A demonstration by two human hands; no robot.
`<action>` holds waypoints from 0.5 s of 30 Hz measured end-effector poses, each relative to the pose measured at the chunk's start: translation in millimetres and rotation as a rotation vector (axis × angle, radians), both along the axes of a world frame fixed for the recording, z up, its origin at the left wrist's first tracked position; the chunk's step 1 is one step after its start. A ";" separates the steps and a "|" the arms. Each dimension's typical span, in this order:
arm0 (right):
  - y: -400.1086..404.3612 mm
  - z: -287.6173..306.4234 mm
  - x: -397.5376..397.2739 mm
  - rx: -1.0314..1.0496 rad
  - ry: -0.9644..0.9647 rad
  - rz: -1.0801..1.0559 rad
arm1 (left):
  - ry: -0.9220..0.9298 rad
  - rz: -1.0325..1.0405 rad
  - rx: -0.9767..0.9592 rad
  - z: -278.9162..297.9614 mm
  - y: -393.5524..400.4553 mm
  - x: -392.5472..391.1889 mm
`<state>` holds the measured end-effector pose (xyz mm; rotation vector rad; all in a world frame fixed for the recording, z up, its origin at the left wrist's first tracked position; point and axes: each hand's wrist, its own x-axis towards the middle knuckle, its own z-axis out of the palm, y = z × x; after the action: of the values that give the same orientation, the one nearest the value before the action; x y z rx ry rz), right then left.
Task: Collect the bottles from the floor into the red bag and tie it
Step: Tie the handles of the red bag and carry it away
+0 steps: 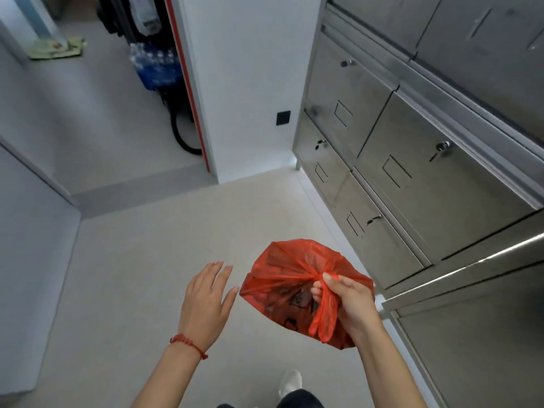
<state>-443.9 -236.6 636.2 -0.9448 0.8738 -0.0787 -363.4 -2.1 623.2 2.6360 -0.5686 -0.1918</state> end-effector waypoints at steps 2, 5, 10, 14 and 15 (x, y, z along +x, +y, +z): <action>-3.5 0.6 24.5 -0.006 -0.003 0.027 | 0.007 0.013 0.001 -1.7 -5.4 18.2; -12.8 -0.3 63.6 -0.015 -0.009 0.064 | 0.013 0.031 0.004 -3.9 -17.9 50.3; -36.9 -6.8 134.3 -0.026 -0.006 0.133 | 0.013 0.057 0.016 -8.9 -49.3 118.8; -63.9 -8.3 194.1 -0.060 0.011 0.186 | 0.030 0.081 0.029 -5.9 -80.2 178.4; -71.1 -8.0 208.9 -0.069 0.012 0.207 | 0.027 0.087 0.028 -4.4 -87.8 193.4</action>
<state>-235.0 -307.7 628.2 -1.0965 0.7838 0.0745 -170.0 -89.9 618.9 2.6750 -0.4448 -0.2101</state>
